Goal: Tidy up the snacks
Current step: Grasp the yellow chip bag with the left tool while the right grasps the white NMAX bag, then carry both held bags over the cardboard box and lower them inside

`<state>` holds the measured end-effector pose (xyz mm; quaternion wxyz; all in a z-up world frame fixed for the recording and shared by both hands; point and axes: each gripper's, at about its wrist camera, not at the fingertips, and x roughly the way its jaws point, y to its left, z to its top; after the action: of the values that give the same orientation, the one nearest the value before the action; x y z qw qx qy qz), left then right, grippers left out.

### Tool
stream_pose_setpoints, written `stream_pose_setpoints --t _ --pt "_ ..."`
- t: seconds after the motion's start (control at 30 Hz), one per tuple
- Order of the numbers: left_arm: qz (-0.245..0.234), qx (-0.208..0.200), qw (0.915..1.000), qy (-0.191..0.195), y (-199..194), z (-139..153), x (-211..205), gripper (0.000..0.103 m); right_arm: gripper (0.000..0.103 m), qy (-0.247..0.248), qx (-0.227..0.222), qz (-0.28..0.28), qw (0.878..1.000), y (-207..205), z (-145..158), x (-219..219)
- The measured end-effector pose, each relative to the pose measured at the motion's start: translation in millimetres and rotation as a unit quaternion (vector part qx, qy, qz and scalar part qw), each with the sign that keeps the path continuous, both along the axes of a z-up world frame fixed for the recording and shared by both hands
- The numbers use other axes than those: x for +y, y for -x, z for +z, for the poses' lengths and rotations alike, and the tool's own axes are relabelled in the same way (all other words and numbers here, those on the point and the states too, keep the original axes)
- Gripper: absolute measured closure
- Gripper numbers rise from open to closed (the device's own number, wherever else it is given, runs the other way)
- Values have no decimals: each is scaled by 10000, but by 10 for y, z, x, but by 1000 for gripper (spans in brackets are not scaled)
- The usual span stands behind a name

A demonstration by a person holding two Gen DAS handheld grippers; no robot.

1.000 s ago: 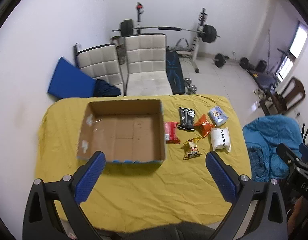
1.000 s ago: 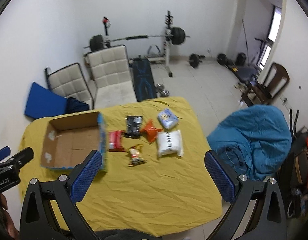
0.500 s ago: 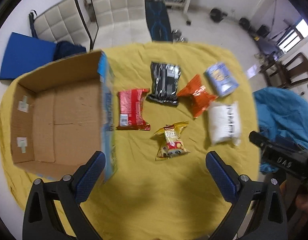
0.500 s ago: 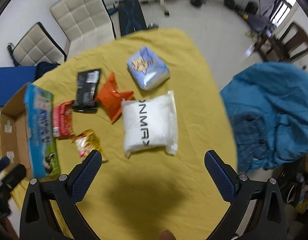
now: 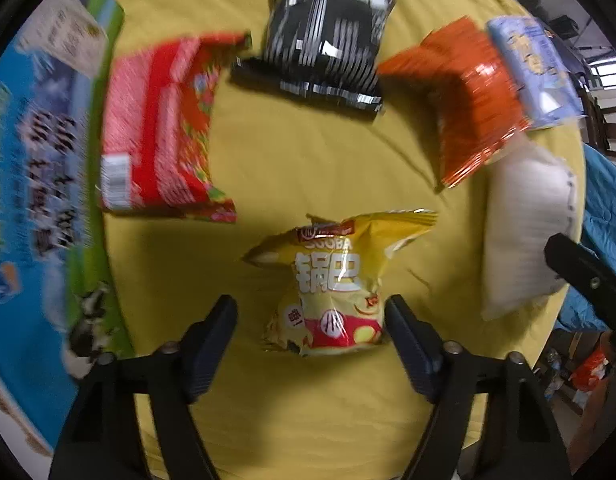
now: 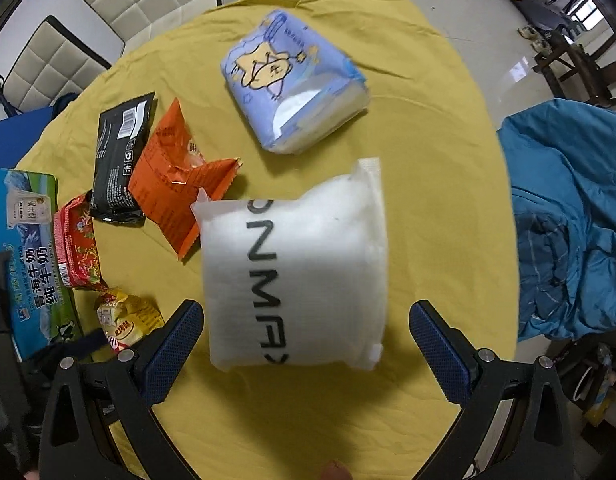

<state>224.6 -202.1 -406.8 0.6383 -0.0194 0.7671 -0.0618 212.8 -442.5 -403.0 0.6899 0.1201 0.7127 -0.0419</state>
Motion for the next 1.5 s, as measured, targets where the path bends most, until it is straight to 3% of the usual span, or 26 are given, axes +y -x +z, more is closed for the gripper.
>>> stream_pose_setpoints --t 0.33,0.47,0.6,0.8,1.0,1.17,1.27,1.5 --pt "-64 -96 9998 -155 -31 -303 -58 38 0 127 435 280 9986 -98 -401 187" --pt "-122 -176 9994 -266 -95 -350 -134 49 1 258 523 389 9975 -73 -477 248" --pt "-133 -199 9994 -234 -179 -315 -146 60 11 240 559 475 9970 -40 -417 302" --pt "-245 -263 9991 -225 -61 -250 -108 60 14 246 766 636 9947 315 -260 306" --pt "-209 -435 9982 -353 53 -151 -330 59 5 185 762 426 9960 406 -390 286" --pt "-156 -501 9980 -338 152 -141 -412 59 4 209 766 405 9960 476 -444 241" --pt "-124 -504 9982 -300 167 -116 -404 59 6 243 733 395 9962 540 -407 248" --pt "-140 -614 9976 -290 95 -74 -210 62 23 249 585 374 9973 607 -192 244"
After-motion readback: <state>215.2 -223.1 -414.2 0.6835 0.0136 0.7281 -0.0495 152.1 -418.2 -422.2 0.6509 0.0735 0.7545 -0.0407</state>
